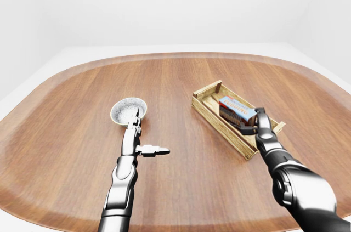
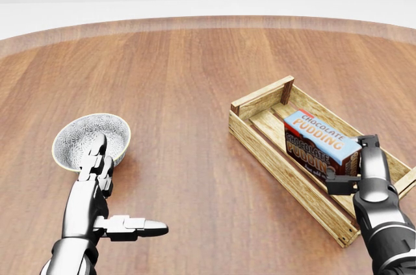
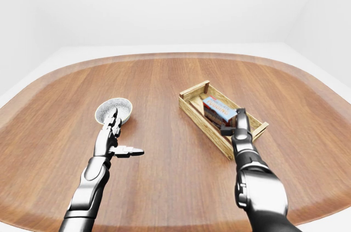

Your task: Pick up the chocolate pudding and put it in the tray.

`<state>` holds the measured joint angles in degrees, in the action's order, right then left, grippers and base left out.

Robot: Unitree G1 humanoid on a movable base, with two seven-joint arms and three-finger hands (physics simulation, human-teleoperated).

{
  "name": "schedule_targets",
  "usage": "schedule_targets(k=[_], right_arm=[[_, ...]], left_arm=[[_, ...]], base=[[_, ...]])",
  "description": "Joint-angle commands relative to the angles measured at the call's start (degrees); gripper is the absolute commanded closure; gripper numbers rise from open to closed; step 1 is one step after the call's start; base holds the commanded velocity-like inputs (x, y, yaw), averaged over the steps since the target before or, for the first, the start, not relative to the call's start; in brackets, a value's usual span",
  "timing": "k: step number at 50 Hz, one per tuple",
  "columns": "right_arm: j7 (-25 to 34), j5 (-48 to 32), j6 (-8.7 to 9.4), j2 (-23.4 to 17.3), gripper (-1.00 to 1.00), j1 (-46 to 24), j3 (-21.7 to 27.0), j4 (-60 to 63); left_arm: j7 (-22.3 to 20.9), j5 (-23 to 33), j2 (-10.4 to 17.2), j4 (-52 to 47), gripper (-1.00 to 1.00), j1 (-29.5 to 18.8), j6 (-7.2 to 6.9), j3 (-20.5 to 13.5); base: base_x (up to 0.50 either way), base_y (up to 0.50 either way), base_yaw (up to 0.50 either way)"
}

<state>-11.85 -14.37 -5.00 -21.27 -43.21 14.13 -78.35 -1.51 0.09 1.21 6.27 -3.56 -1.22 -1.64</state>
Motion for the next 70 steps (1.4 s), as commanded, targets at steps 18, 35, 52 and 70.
schedule_targets(k=[18, 35, 52, 70], right_arm=[[-1.67, -0.83, 0.0, 0.31, 1.0, 0.91, 0.41, 0.08], [-0.99, -0.69, 0.0, 0.36, -1.0, 0.93, 0.55, 0.07], [-2.66, 0.16, 0.0, -0.58, -1.0, -0.56, 0.2, 0.37], [-13.29, -3.29, 0.0, -2.21, -1.0, -1.99, -1.05, 0.6]], left_arm=[[-0.43, -0.56, -0.06, 0.14, -1.0, 0.09, 0.19, -0.09], [-0.43, -0.54, -0.07, 0.41, -1.0, 0.01, 0.43, -0.08], [-0.45, -0.55, -0.06, 0.15, -1.0, 0.12, 0.27, -0.07], [-0.45, -0.62, -0.02, 0.39, -1.0, -0.07, 0.34, -0.16]], base=[[0.0, 0.0, 0.0], [0.0, 0.0, 0.0], [0.0, 0.0, 0.0], [0.0, 0.0, 0.0]])
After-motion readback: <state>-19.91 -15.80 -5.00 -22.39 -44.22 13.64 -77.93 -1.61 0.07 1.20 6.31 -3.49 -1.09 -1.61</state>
